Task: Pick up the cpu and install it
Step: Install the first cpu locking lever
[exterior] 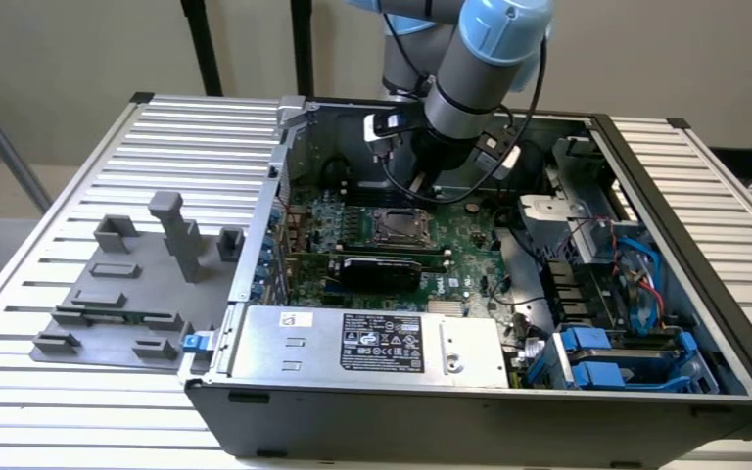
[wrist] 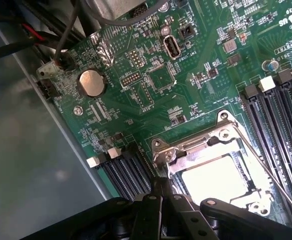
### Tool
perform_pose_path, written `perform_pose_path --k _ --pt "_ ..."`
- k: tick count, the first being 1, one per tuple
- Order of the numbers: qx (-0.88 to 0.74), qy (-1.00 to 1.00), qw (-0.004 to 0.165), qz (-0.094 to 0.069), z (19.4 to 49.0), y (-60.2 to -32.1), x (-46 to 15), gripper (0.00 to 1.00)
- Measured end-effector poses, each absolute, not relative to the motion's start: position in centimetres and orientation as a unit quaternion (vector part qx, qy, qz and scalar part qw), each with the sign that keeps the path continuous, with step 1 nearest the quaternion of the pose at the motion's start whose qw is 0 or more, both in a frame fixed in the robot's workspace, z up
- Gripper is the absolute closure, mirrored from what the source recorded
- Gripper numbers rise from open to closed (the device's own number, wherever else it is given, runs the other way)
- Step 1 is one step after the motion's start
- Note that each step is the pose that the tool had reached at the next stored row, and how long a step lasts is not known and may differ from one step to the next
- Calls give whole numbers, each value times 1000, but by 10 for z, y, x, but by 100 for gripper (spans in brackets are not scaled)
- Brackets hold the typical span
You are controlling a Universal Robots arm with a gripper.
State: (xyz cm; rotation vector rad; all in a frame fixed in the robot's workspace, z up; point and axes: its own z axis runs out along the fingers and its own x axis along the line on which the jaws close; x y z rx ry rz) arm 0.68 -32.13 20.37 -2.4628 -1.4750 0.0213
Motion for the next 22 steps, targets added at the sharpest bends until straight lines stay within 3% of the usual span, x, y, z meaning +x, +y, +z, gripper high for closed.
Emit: perform_pose_path --k 22 --pt "-850 -509 135 7 208 -321 -14 89"
